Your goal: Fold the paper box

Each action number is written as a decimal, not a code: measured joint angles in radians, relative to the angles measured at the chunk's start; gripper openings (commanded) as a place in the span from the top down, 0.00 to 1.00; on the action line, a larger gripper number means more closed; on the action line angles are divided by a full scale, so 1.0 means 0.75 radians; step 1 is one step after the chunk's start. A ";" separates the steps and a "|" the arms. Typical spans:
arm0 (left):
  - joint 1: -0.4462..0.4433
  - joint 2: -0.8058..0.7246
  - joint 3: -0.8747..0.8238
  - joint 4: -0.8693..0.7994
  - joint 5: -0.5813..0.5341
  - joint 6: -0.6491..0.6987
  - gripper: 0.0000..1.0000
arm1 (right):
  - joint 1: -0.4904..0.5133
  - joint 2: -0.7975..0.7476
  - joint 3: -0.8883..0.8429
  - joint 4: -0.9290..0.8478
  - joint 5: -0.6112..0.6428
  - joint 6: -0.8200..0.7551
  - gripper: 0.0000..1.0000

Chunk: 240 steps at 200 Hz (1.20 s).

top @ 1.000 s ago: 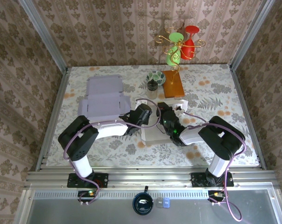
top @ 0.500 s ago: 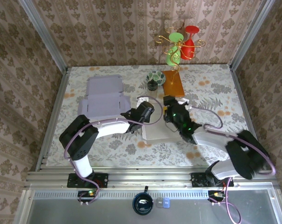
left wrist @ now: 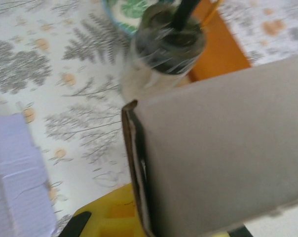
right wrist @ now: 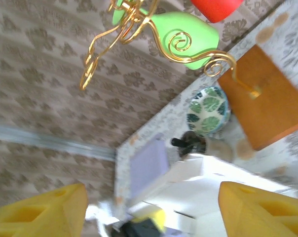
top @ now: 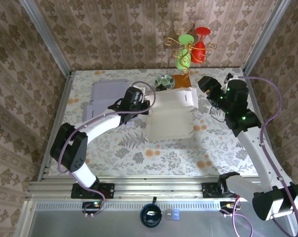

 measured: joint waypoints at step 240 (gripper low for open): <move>0.313 0.010 0.057 0.146 0.865 -0.423 1.00 | 0.001 0.054 -0.346 0.700 -0.492 0.567 0.48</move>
